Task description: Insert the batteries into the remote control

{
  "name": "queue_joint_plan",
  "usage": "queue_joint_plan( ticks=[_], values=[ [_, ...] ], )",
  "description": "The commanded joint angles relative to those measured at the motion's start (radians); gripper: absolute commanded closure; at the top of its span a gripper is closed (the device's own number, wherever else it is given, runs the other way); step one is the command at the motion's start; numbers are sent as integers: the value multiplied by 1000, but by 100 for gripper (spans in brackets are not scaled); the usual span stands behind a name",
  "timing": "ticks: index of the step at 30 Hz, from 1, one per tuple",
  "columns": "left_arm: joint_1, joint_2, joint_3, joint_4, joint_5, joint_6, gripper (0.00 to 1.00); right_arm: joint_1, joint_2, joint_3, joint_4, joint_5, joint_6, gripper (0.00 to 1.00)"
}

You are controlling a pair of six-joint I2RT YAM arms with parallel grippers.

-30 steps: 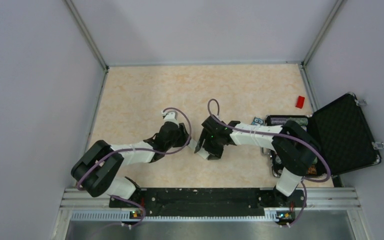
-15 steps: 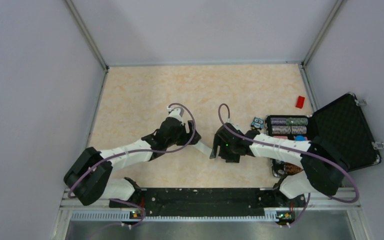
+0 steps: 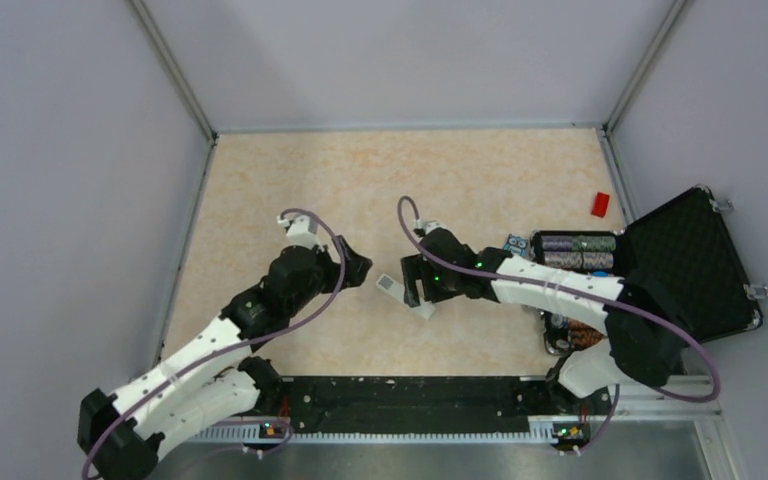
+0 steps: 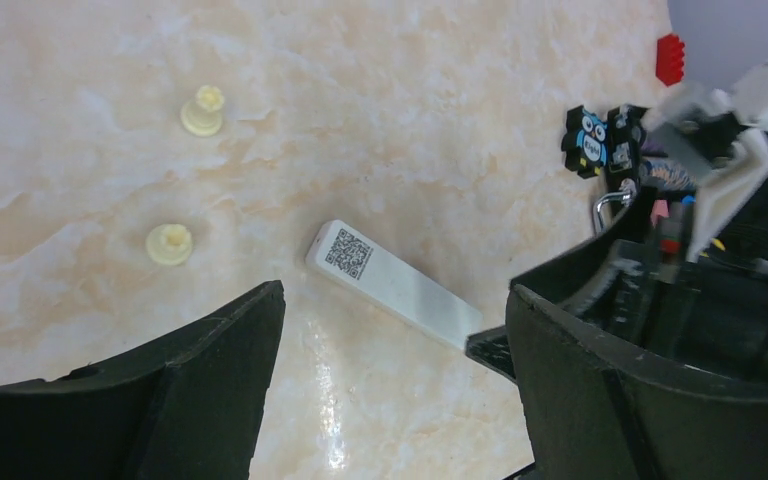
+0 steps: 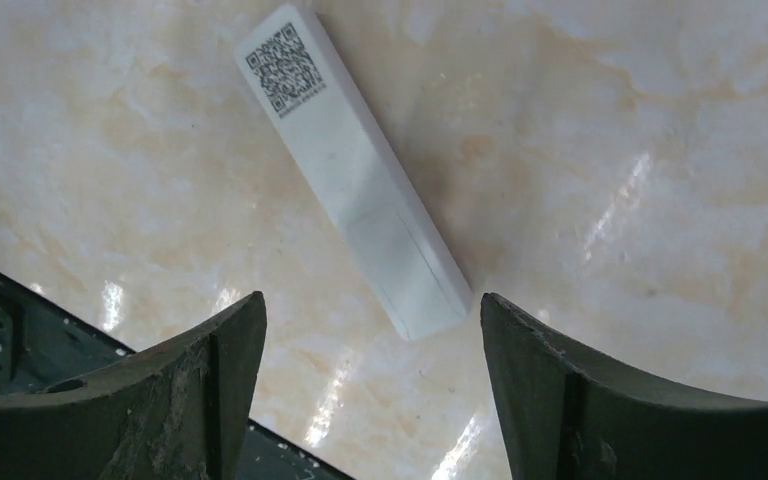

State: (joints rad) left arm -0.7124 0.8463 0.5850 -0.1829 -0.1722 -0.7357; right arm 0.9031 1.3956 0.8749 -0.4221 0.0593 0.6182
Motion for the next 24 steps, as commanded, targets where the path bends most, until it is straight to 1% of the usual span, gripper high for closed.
queue_joint_plan(
  ticks=[1, 4, 6, 9, 12, 14, 17, 24],
  values=[
    [1, -155, -3, -189, -117, -71, 15, 51, 168, 147, 23, 48, -214, 23],
    [1, -277, -4, -273, -163, -88, 15, 72, 282, 233, -4, 112, -255, 23],
    [2, -350, 4, -326, -189, -88, 15, 73, 332, 276, -40, 182, -228, 22],
    [2, -431, 30, -404, -211, -86, 15, 72, 356, 295, -43, 221, -193, 22],
    [2, -483, 48, -463, -228, -88, 15, 73, 371, 286, -26, 218, -186, 22],
    [2, -510, 51, -483, -233, -88, 15, 73, 387, 281, -17, 188, -184, 26],
    [2, -527, 56, -501, -233, -87, 15, 73, 406, 265, -3, 162, -171, 35],
    [2, -551, 64, -514, -238, -97, 15, 72, 400, 230, 4, 211, -134, 50]
  ],
)
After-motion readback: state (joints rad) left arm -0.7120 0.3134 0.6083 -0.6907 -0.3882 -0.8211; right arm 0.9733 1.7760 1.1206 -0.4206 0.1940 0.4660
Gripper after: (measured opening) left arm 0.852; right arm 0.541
